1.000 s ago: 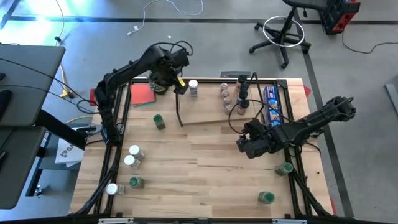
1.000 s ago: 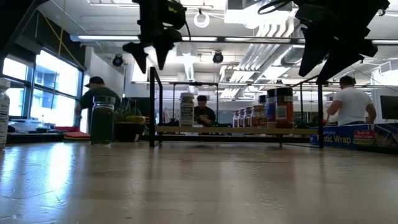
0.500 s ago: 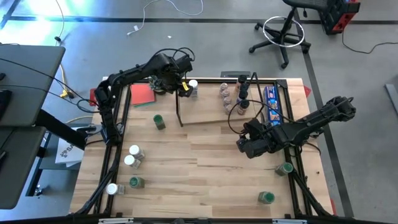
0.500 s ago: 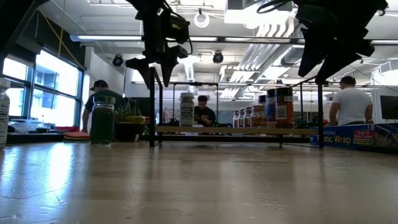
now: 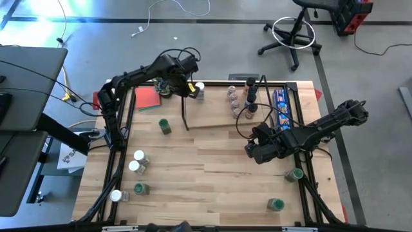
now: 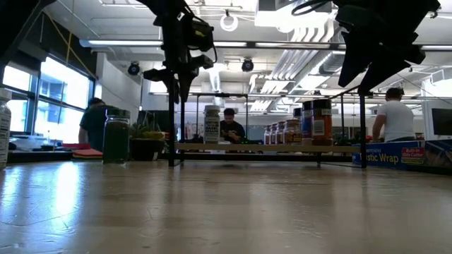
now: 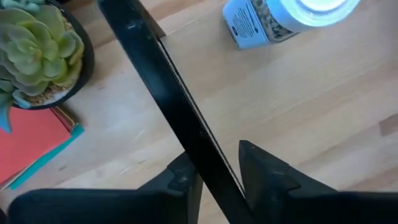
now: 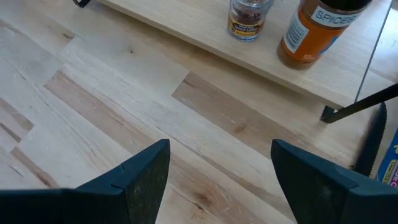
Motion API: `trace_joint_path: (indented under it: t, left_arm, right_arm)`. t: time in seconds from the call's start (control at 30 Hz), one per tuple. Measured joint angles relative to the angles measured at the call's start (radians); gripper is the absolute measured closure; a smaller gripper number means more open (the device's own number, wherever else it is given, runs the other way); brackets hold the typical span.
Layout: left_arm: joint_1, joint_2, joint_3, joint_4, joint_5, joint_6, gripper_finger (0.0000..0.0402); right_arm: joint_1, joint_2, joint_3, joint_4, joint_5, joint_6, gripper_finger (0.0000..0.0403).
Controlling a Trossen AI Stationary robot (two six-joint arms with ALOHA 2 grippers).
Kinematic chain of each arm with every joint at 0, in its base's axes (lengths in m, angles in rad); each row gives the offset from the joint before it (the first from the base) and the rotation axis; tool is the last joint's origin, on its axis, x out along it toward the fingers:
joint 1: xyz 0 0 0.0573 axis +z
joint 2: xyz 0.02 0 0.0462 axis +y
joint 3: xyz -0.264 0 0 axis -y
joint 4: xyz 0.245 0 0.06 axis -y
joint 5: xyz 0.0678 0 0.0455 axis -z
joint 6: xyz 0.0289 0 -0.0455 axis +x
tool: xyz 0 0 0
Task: Shelf spices
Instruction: Put the white seasoning bottle on the shelf, aligned with the other white seasoning bottle
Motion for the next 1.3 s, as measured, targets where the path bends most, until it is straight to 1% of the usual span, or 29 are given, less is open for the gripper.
trace_joint_path:
  t: [0.1, 0.23, 0.53, 0.87, 1.03, 1.13, 1.3]
  left_arm:
    - [0.008, 0.0, 0.0, 0.005, -0.016, -0.004, 0.032]
    - [0.022, 0.0, 0.0, 0.006, -0.034, 0.001, 0.0325]
    - [0.056, 0.0, 0.0, 0.043, -0.045, 0.026, 0.0326]
    - [0.056, 0.0, 0.0, 0.05, -0.045, 0.023, 0.0321]
    - [0.056, 0.0, 0.0, 0.051, -0.044, 0.022, 0.0285]
    - [0.058, 0.0, 0.0, 0.054, -0.027, 0.021, 0.0251]
    - [0.083, 0.0, 0.001, 0.057, 0.018, 0.029, 0.0181]
  right_arm:
    - [0.0, 0.0, 0.0, 0.0, 0.0, 0.0, 0.0128]
    - [0.0, 0.0, 0.0, 0.001, 0.0, 0.0, 0.0128]
    - [0.0, 0.0, 0.0, 0.001, 0.0, 0.0, 0.0128]
    - [0.0, 0.0, 0.0, 0.001, 0.0, 0.0, 0.0128]
    - [0.0, 0.0, 0.0, 0.001, 0.0, 0.0, 0.0128]
    - [0.0, 0.0, 0.0, 0.001, 0.0, 0.0, 0.0128]
    - [0.0, 0.0, 0.0, 0.001, 0.0, 0.0, 0.0128]
